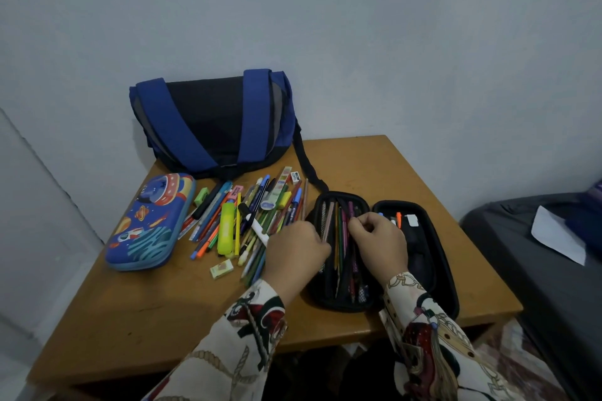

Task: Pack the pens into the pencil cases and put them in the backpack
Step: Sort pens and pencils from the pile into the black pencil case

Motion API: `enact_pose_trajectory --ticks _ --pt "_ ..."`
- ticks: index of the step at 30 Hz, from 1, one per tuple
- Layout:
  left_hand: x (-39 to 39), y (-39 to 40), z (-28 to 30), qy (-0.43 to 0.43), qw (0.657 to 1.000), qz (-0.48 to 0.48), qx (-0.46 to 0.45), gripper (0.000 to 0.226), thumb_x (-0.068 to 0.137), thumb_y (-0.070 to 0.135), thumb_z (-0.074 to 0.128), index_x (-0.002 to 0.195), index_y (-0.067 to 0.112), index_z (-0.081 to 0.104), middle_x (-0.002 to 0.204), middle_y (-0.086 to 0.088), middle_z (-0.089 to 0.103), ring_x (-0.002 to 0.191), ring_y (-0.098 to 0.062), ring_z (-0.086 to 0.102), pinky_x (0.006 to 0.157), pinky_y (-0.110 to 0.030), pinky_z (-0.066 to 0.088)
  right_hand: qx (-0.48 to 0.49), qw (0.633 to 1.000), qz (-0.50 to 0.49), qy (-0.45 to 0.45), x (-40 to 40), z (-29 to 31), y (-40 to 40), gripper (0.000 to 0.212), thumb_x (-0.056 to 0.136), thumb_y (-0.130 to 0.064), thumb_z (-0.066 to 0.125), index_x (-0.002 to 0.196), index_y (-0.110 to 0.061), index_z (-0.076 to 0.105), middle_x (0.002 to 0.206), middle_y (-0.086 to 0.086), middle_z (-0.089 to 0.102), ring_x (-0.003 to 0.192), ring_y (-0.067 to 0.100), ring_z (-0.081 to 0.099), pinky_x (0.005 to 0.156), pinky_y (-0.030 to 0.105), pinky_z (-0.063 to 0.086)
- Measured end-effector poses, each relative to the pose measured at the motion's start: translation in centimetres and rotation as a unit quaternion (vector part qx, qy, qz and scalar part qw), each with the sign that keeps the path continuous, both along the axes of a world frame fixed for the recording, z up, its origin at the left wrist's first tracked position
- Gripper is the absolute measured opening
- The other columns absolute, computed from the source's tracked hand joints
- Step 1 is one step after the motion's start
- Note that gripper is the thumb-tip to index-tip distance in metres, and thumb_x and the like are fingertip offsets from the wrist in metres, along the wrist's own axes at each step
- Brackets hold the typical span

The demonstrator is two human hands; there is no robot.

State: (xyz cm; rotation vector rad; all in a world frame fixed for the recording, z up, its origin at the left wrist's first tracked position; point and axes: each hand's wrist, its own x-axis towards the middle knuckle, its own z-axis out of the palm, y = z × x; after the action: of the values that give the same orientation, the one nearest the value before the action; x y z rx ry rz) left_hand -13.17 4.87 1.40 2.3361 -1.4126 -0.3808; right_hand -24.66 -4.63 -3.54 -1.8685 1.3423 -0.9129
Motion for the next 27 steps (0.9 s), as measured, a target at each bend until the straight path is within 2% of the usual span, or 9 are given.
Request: enact_pose_trajectory --ticks 2,5,9,14,16,20,23,25,27 --pt "-0.7 0.0 -0.6 -0.025 0.999 -0.024 -0.005 0.022 0.090 0.026 0.056 0.079 0.011 0.066 0.070 -0.003 0.062 0.072 -0.024 0.064 0.065 -0.032 0.048 -0.002 1.000 -0.002 0.002 0.0 0.0 0.0 0.028 0.089 -0.029 0.058 0.066 -0.012 0.062 0.058 0.004 0.059 0.054 0.013 0.052 0.072 0.028 0.042" --pt "-1.0 -0.4 -1.1 -0.059 0.997 -0.049 -0.023 0.015 0.091 0.024 0.054 0.096 0.015 0.065 0.079 -0.001 0.061 0.084 -0.024 0.062 0.074 -0.035 0.045 -0.004 1.000 -0.004 0.007 0.0 -0.1 0.0 0.028 0.089 -0.029 0.058 0.066 -0.013 0.062 0.060 0.004 0.061 0.055 0.013 0.053 0.068 0.027 0.040" --pt "-1.1 -1.0 -1.3 -0.068 0.995 -0.058 -0.037 0.034 0.096 0.026 0.049 0.128 0.023 0.059 0.106 -0.003 0.068 0.109 -0.026 0.055 0.094 -0.039 0.042 -0.001 1.000 -0.005 0.004 0.0 0.0 -0.1 0.028 0.089 -0.029 0.058 0.065 -0.015 0.061 0.061 0.005 0.062 0.057 0.015 0.055 0.071 0.029 0.045" --pt "-1.0 -1.2 -2.0 -0.064 0.995 -0.076 -0.027 0.049 0.100 0.032 0.044 0.148 0.028 0.035 0.121 -0.001 0.064 0.124 -0.027 0.043 0.104 -0.042 0.032 0.006 1.000 -0.002 0.000 0.0 0.0 0.0 0.027 0.088 -0.029 0.059 0.067 -0.014 0.063 0.063 0.005 0.064 0.060 0.019 0.059 0.075 0.031 0.047" --pt "-1.0 -1.1 -2.2 -0.073 0.994 -0.082 -0.020 0.049 0.100 0.034 0.044 0.148 0.031 0.034 0.122 -0.001 0.062 0.125 -0.026 0.041 0.105 -0.042 0.031 0.009 1.000 -0.002 -0.001 0.0 0.0 0.0 0.026 0.088 -0.029 0.059 0.068 -0.014 0.064 0.064 0.006 0.065 0.061 0.019 0.060 0.075 0.030 0.045" --pt "-0.9 -0.8 -1.9 -0.086 0.992 -0.091 -0.009 0.036 0.100 0.035 0.044 0.134 0.029 0.055 0.118 -0.002 0.061 0.122 -0.027 0.041 0.103 -0.041 0.032 0.011 1.000 0.000 -0.001 -0.1 0.0 0.1 0.027 0.088 -0.027 0.058 0.067 -0.011 0.061 0.057 0.003 0.058 0.055 0.015 0.052 0.066 0.026 0.038" --pt "-0.9 -0.5 -1.9 -0.104 0.990 -0.096 -0.016 0.030 0.099 0.034 0.044 0.117 0.026 0.067 0.108 0.000 0.062 0.115 -0.025 0.043 0.098 -0.039 0.035 0.009 1.000 0.001 -0.001 -0.1 0.0 0.1 0.027 0.088 -0.025 0.058 0.067 -0.008 0.060 0.055 0.003 0.054 0.052 0.014 0.047 0.065 0.026 0.037" --pt "-0.9 -0.4 -2.1 -0.119 0.988 -0.100 -0.019 0.027 0.099 0.031 0.044 0.110 0.023 0.068 0.105 0.000 0.062 0.113 -0.025 0.044 0.096 -0.038 0.036 0.009 1.000 0.002 -0.004 0.0 0.0 0.1 0.028 0.088 -0.026 0.058 0.067 -0.008 0.061 0.058 0.008 0.058 0.054 0.015 0.050 0.066 0.026 0.038" --pt "-0.9 -0.3 -2.2 -0.118 0.988 -0.099 -0.022 0.026 0.098 0.030 0.045 0.116 0.023 0.063 0.108 0.000 0.061 0.115 -0.026 0.044 0.097 -0.039 0.037 0.010 1.000 0.001 -0.007 0.0 0.0 0.1 0.028 0.088 -0.027 0.058 0.065 -0.011 0.061 0.061 0.009 0.061 0.055 0.015 0.053 0.065 0.026 0.039"
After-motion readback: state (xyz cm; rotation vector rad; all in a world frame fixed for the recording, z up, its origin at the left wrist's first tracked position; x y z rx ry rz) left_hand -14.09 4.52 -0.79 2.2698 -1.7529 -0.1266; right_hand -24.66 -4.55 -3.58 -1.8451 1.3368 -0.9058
